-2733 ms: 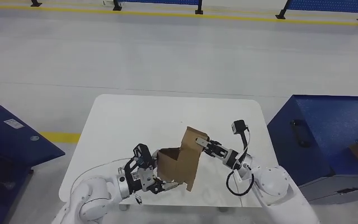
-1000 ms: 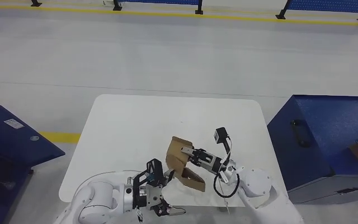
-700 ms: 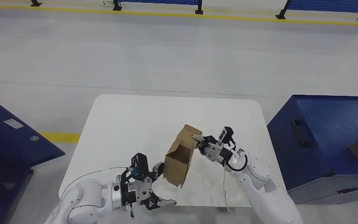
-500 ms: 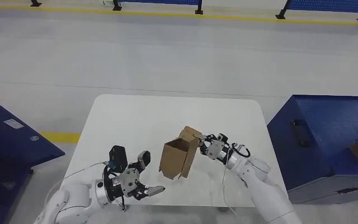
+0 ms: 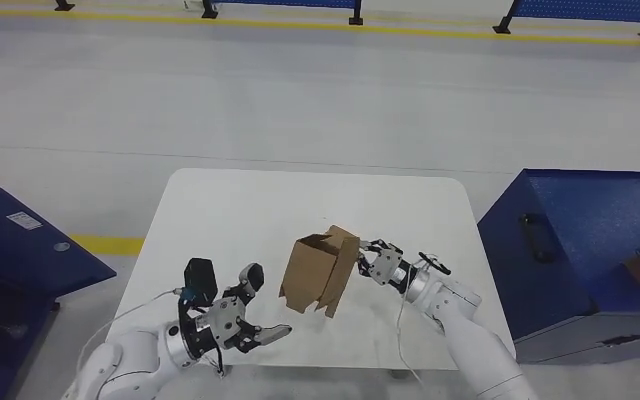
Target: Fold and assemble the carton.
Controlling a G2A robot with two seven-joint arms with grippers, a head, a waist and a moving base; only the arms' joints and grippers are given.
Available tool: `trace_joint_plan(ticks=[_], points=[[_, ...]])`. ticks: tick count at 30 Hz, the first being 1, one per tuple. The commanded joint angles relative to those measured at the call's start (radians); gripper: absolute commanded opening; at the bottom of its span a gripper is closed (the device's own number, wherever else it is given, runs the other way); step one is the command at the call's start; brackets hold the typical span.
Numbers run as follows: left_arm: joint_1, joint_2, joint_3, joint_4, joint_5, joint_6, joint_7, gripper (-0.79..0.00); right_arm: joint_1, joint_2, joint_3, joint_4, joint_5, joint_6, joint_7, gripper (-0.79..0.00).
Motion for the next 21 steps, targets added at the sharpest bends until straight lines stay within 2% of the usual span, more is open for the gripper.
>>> trace_joint_plan(ticks=[1,5,9,15,21], points=[[0.014,-0.006,-0.018,-0.018,0.162,0.043,0.122,0.0,0.005,-0.005,0.003,0.015,0.073,0.028,-0.03,-0.785],[0.065,-0.019,0.006,-0.017,0.376,0.108,0.378,0.0,0.02,-0.016,0.0,0.052,0.205,0.091,-0.093,-0.785],[0.088,-0.029,0.061,-0.002,0.609,0.224,0.514,0.0,0.029,-0.026,-0.01,0.063,0.291,0.134,-0.138,-0.785],[0.057,-0.044,0.153,0.05,0.801,0.39,0.573,0.0,0.027,-0.035,-0.032,0.053,0.307,0.139,-0.156,-0.785],[0.007,-0.058,0.189,0.095,0.782,0.451,0.591,0.0,0.022,-0.038,-0.034,0.042,0.29,0.14,-0.151,-0.785]])
